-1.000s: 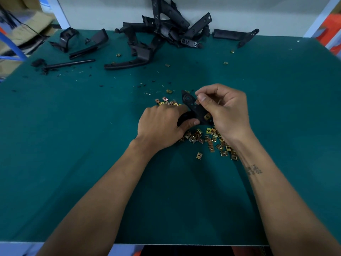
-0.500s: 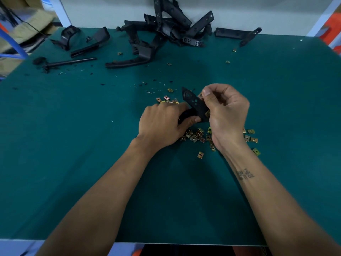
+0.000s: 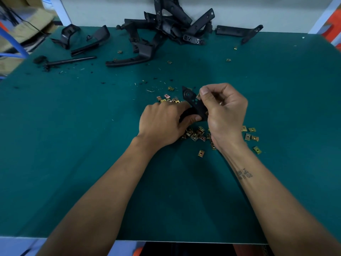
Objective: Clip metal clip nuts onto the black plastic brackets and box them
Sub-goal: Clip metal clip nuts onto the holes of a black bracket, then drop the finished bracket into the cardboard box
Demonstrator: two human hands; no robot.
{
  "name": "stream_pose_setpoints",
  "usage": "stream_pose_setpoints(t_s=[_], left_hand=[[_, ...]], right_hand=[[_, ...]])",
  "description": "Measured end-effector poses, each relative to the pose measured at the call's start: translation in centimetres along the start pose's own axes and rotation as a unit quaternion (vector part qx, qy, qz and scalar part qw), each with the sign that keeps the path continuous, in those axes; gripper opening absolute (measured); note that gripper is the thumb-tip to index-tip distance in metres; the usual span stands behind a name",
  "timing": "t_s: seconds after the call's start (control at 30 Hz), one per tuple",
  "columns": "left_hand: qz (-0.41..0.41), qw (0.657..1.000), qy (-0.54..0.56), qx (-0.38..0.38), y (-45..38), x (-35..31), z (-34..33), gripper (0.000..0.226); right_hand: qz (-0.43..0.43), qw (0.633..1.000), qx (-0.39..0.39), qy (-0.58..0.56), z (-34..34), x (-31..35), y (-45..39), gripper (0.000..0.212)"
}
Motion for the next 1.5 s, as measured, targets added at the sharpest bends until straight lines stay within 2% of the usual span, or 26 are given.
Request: stream_pose_setpoints(t_s=[0.17, 0.33, 0.57, 0.83, 1.03, 1.17, 1.23, 1.33, 1.5], left_hand=[[0.009, 1.0, -0.014, 0.004, 0.0, 0.1, -0.1, 0.061], [0.017, 1.0, -0.01, 0.001, 0.0, 0.0, 0.2, 0.054], [0.02, 1.0, -0.014, -0.007, 0.1, 0.1, 0.5, 0.051], [0.053, 0.998, -0.001, -0.017, 0.0, 0.6, 0.2, 0.057], [0.039, 0.999, 0.012, -0.011, 0.1, 0.3, 0.5, 0.058], [0.005, 0.998, -0.069, 0.007, -0.2, -0.3, 1.6, 0.053], [-0.018, 0.994, -0.106, 0.018, -1.1, -1.5, 2.5, 0.053], [-0.034, 0.993, -0.113, 0.022, -2.7, -3.4, 3.2, 0.048], [-0.085, 0.995, -0.045, 0.011, -8.3, -9.7, 2.4, 0.047]], right_hand=[[-0.024, 1.0, 0.016, 0.008, -0.6, -0.4, 0.6, 0.019], [-0.028, 1.0, 0.008, -0.01, -0.5, 0.1, 0.8, 0.019], [0.028, 0.998, 0.064, 0.003, -0.9, 0.7, 1.6, 0.021], [-0.016, 0.997, 0.067, 0.034, -0.3, 0.6, 0.4, 0.031], [0.07, 0.979, 0.114, 0.156, -0.1, 0.9, 0.5, 0.025], [0.199, 0.93, 0.116, 0.285, 0.6, 2.1, 0.8, 0.023], [0.214, 0.917, 0.11, 0.317, 1.9, 2.6, 0.9, 0.023], [0.211, 0.919, 0.081, 0.323, 4.3, 2.9, 1.2, 0.028], [0.219, 0.928, -0.041, 0.3, 10.7, 4.6, 1.3, 0.032]])
Point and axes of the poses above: each hand's wrist, its own y-axis away from the middle knuckle, its own z-axis out of the back of the hand, x = y × z, the point moved 4 cm from there along -y, towards the middle knuckle, and after that the axes turned 9 degrees about -z, right-handed, at the moved point
